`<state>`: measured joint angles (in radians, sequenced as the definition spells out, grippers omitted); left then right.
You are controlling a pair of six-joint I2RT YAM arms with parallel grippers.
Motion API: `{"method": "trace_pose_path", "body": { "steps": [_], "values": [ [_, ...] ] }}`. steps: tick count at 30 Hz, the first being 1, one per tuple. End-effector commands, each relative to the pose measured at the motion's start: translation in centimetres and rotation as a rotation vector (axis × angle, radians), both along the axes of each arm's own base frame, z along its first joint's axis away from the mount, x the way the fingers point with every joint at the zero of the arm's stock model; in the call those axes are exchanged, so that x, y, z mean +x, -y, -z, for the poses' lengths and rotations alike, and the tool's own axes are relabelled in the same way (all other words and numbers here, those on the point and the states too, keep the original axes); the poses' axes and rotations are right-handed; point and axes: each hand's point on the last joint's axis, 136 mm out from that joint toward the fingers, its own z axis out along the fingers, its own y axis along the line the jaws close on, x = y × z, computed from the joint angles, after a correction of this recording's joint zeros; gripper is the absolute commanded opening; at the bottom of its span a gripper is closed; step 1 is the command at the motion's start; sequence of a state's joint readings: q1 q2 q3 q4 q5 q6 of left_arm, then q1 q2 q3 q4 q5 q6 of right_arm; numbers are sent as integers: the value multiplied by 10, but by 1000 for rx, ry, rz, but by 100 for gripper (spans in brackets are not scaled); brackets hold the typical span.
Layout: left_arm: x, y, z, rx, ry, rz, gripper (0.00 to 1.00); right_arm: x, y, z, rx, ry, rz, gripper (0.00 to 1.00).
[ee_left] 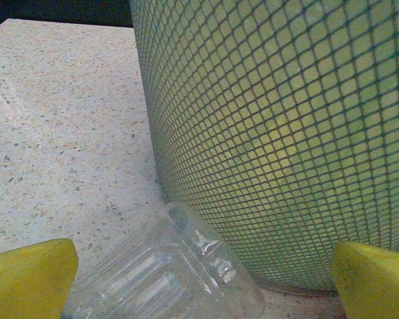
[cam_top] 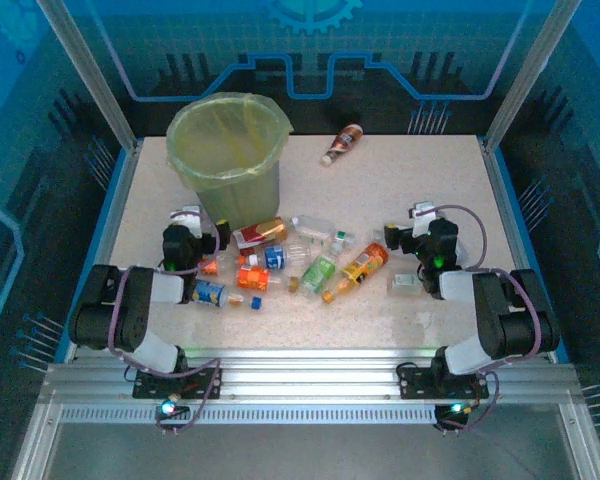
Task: Put the plastic bottles in the bin
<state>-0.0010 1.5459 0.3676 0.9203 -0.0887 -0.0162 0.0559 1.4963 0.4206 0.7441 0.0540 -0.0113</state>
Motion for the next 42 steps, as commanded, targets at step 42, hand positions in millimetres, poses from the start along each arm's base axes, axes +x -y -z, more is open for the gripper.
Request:
{"method": "trace_pose_path", "body": {
  "steps": [42],
  "values": [
    [-148,-13,-95,-708,-126,-384,99,-64,64,-93,116,-477,526,100]
  ]
}}
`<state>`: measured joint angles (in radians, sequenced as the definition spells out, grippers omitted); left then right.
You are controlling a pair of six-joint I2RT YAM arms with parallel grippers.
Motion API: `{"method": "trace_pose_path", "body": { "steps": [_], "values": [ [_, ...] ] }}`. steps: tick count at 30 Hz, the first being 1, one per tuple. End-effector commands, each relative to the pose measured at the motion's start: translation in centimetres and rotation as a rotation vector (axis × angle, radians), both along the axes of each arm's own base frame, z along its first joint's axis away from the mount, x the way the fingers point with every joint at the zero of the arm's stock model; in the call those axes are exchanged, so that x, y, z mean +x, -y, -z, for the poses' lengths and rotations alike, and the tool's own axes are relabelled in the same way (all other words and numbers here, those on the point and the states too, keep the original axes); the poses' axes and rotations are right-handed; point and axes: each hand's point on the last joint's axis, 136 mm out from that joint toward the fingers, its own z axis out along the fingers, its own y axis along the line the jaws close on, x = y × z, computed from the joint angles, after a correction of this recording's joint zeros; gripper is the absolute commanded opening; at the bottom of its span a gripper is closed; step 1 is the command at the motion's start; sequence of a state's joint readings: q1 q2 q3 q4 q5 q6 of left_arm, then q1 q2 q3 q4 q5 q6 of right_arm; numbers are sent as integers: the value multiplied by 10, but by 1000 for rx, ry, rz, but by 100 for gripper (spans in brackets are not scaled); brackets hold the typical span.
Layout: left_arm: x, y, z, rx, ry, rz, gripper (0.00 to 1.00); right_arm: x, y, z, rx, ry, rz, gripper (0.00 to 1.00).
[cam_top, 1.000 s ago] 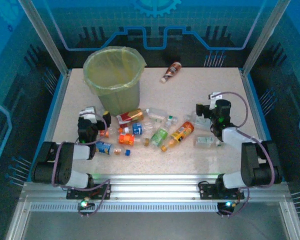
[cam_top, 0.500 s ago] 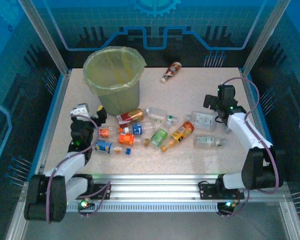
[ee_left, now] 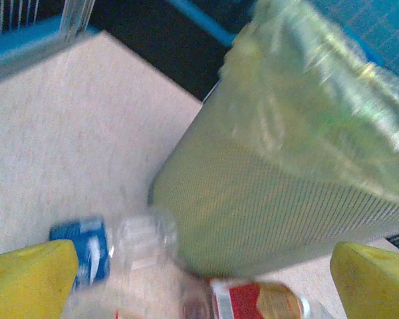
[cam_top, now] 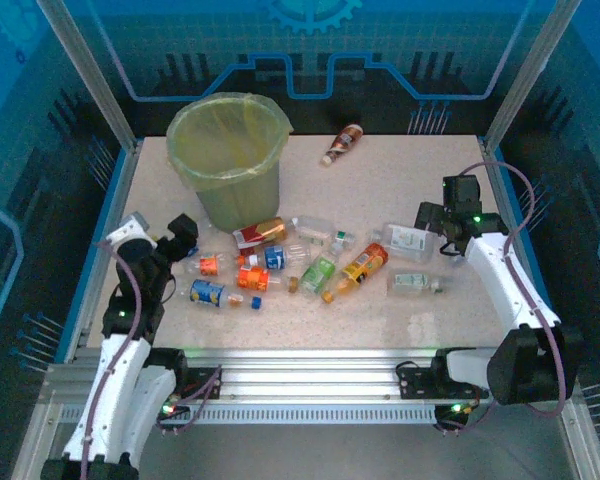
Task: Put the plastic bottles in the bin
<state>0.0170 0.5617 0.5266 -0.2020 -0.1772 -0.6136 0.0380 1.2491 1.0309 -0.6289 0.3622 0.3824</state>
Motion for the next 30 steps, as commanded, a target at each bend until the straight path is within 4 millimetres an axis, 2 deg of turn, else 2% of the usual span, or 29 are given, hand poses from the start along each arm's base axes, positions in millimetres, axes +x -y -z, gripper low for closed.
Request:
{"method": "trace_pose_path", "body": {
  "steps": [1,6,10,13,20,30],
  "values": [
    [-37,10,48,-245,-181,-47,99,-4,2,-6,13,-8,26,100],
    [-68,19,74,-406,-281,-89,99,-3,1,-8,15,1,35,100],
    [-84,29,96,-495,-388,-95,99,-1,-6,-7,19,7,26,100],
    [-93,29,113,-522,-450,-134,99,0,-8,-5,9,2,27,100],
    [-99,27,136,-528,-544,-183,99,0,-7,-4,-28,-24,40,100],
    [-89,31,156,-533,-629,-181,99,2,-7,-1,-51,-43,52,100]
  ]
}}
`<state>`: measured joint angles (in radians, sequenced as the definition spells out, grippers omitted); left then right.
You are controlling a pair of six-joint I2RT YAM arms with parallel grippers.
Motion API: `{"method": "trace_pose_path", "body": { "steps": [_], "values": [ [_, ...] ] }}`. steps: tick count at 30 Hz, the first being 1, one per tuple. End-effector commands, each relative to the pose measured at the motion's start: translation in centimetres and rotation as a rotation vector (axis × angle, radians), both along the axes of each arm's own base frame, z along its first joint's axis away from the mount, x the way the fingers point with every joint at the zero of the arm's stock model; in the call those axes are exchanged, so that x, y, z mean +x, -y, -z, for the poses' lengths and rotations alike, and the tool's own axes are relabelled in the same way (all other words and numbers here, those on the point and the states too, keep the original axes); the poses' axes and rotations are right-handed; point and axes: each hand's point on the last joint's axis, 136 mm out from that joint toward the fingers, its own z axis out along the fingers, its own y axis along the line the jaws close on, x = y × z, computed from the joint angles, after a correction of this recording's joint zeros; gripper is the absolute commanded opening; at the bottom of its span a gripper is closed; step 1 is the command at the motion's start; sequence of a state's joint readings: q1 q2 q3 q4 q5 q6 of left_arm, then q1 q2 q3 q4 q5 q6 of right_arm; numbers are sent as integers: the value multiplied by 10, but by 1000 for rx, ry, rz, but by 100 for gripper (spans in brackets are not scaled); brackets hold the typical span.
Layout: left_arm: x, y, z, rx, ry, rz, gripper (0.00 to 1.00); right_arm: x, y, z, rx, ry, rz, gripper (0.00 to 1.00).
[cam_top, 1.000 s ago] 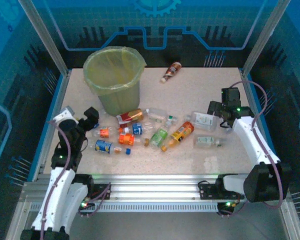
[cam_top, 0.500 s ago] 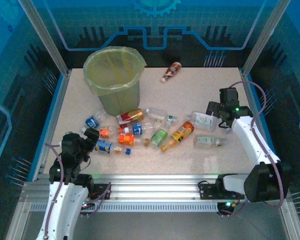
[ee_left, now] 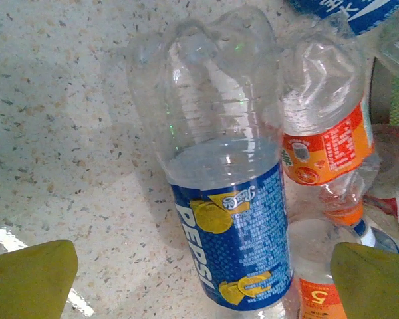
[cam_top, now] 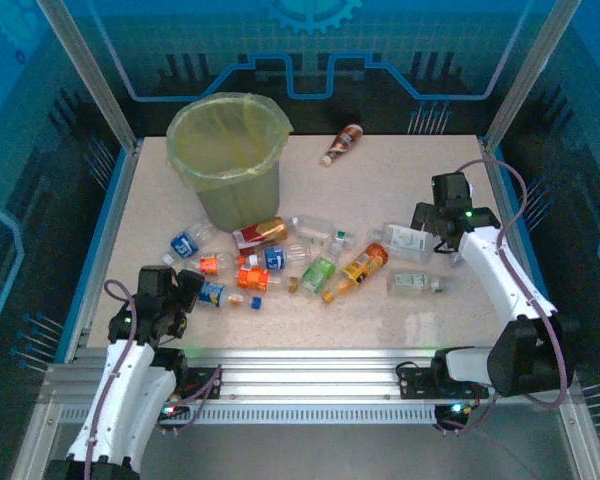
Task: Put the plastic bottles in the bin
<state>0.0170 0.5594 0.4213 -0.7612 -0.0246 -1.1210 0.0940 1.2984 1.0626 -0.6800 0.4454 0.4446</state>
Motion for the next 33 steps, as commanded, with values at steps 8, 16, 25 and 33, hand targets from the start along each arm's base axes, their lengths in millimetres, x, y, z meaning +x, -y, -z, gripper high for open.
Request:
{"method": "trace_pose_path", "body": {
  "steps": [8,16,25,33],
  "values": [
    [6,2,16,-27,-25,-15,99,5,-2,-5,-29,-14,11,100],
    [13,1,24,-22,-43,-12,99,7,-4,-1,-35,-23,3,100],
    [17,-2,31,14,-73,-7,99,10,-4,0,-50,-33,1,100],
    [7,-9,43,80,-160,-13,99,9,-3,0,-63,-38,7,100]
  ]
}}
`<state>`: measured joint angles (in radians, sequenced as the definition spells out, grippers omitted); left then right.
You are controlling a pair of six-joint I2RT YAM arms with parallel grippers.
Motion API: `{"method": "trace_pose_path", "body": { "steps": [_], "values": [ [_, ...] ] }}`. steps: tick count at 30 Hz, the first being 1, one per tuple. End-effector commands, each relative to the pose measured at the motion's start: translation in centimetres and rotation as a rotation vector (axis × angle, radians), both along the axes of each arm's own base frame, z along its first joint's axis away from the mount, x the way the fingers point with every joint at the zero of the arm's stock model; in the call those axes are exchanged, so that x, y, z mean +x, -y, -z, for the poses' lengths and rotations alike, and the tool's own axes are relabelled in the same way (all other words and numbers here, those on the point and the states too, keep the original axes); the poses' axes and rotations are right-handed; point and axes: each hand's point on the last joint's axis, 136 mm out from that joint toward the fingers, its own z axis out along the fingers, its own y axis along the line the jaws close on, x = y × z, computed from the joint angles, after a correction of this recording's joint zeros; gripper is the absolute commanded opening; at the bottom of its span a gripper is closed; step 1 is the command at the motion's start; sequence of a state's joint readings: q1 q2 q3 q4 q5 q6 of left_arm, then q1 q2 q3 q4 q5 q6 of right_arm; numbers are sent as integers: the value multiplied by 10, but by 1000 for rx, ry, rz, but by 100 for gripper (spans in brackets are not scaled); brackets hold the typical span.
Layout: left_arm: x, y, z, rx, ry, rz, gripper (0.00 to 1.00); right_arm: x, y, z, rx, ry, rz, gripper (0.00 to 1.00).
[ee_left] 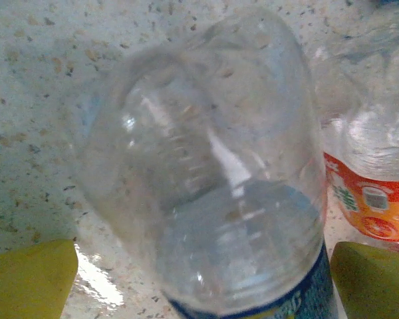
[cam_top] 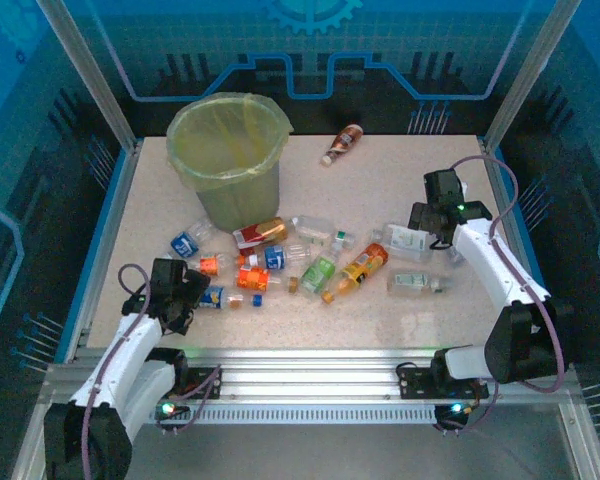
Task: Put the plastic bottles in the bin
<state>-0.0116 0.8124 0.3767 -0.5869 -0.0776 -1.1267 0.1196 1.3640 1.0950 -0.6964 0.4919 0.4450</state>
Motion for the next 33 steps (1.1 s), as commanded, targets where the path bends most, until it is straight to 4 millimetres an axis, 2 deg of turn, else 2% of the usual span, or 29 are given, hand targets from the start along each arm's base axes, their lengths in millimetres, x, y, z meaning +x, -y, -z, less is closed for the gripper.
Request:
{"method": "trace_pose_path", "body": {
  "steps": [1,8,15,21,27,30,33],
  "values": [
    [-6,-5,6,39,-39,-7,99,2,-1,-8,-20,8,9,100],
    [-5,-4,14,30,-35,-17,95,1,1,-10,-29,11,15,100],
    [4,-1,18,-4,16,-51,80,0,0,-12,-29,19,17,100],
    [12,0,13,-19,52,-62,68,-1,0,-12,-32,17,15,100],
    [16,3,-6,-29,86,-49,56,-2,1,-14,-38,23,20,100],
    [18,3,-25,-30,130,-44,51,-2,1,-15,-38,26,19,100],
    [22,2,-52,-17,191,-32,48,-1,1,-16,-39,29,17,100]
  ]
}}
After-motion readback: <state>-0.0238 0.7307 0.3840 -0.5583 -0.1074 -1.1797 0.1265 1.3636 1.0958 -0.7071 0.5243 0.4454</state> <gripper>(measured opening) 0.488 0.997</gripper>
